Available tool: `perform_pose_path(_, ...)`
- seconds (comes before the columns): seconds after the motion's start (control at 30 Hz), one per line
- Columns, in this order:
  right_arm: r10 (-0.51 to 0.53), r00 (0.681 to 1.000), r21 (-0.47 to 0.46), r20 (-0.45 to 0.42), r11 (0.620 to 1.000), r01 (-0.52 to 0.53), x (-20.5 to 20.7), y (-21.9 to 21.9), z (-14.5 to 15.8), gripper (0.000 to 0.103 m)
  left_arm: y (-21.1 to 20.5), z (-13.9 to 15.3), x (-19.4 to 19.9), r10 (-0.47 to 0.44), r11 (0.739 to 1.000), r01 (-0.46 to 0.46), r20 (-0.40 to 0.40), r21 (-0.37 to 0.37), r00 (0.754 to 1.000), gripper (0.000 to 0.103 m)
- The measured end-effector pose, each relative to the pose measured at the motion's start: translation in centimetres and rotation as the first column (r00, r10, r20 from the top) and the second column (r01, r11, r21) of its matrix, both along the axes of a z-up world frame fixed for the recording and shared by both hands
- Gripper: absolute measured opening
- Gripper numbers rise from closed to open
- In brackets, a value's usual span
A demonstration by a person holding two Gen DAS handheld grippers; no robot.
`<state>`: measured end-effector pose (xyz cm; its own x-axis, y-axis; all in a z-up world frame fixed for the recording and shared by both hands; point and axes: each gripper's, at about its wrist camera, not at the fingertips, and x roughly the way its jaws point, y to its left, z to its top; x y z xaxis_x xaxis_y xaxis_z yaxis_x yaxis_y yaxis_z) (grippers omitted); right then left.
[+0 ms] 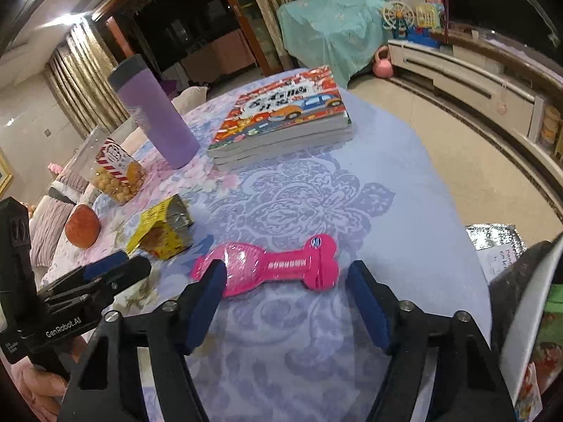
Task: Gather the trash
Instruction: 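Reach toward the yellow packet with the left tool while the right tool reaches the pink hairbrush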
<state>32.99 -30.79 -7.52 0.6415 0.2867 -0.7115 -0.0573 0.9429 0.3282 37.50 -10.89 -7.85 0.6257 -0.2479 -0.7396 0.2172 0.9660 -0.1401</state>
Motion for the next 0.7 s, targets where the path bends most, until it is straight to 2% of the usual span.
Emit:
perform_pose_path(0.03, 0.003, 1.0, -0.001, -0.002, 1.0, -0.003, 0.1, 0.0, 0.0, 0.058, 0.1, -0.1, 0.2, -0.001, 1.0, 0.001, 0.002, -0.003, 1.0, 0.071)
perform_pose_path(0.07, 0.009, 1.0, 0.003, -0.006, 1.0, -0.009, 0.2, 0.0, -0.1, 0.046, 0.1, 0.0, 0.2, -0.005, 1.0, 0.005, 0.009, -0.014, 1.0, 0.066)
perform_pose_path(0.1, 0.016, 1.0, 0.008, -0.01, 1.0, -0.016, 0.2, 0.0, -0.2, 0.029, 0.1, 0.0, 0.2, -0.008, 1.0, 0.008, 0.014, -0.02, 1.0, 0.053)
perform_pose_path(0.17, 0.024, 1.0, 0.029, -0.02, 0.999, -0.024, 0.1, 0.0, -0.4, 0.012, 0.2, 0.0, 0.2, -0.014, 1.0, 0.015, 0.013, -0.024, 1.0, 0.039)
perform_pose_path(0.23, 0.028, 0.999, 0.04, -0.016, 0.999, -0.027, -0.4, 0.0, -0.6, 0.01, 0.2, -0.1, 0.0, -0.032, 0.999, 0.032, 0.009, -0.03, 0.999, 0.01)
perform_pose_path(0.33, 0.038, 0.999, 0.067, -0.014, 0.997, -0.037, -1.3, 0.1, -0.7, 0.006, 0.3, 0.2, -1.0, -0.042, 0.999, 0.042, 0.015, -0.028, 0.999, 0.004)
perform_pose_path(0.5, 0.086, 0.996, 0.092, -0.007, 0.992, -0.085, -4.0, 1.1, -0.3, 0.001, 2.0, 1.2, -3.9, -0.032, 0.998, 0.033, 0.022, -0.056, 0.999, 0.004)
perform_pose_path(0.63, 0.151, 0.989, 0.079, 0.004, 0.985, -0.151, -7.0, 3.1, 0.1, 0.001, 3.6, 1.8, -7.2, -0.04, 0.994, 0.041, 0.01, -0.097, 0.999, 0.004)
perform_pose_path(0.7, 0.15, 0.988, 0.041, 0.04, 0.988, -0.151, -7.7, 3.7, 0.8, 0.007, 4.4, 1.8, -8.9, -0.045, 0.992, 0.044, -0.006, -0.116, 0.999, 0.004)
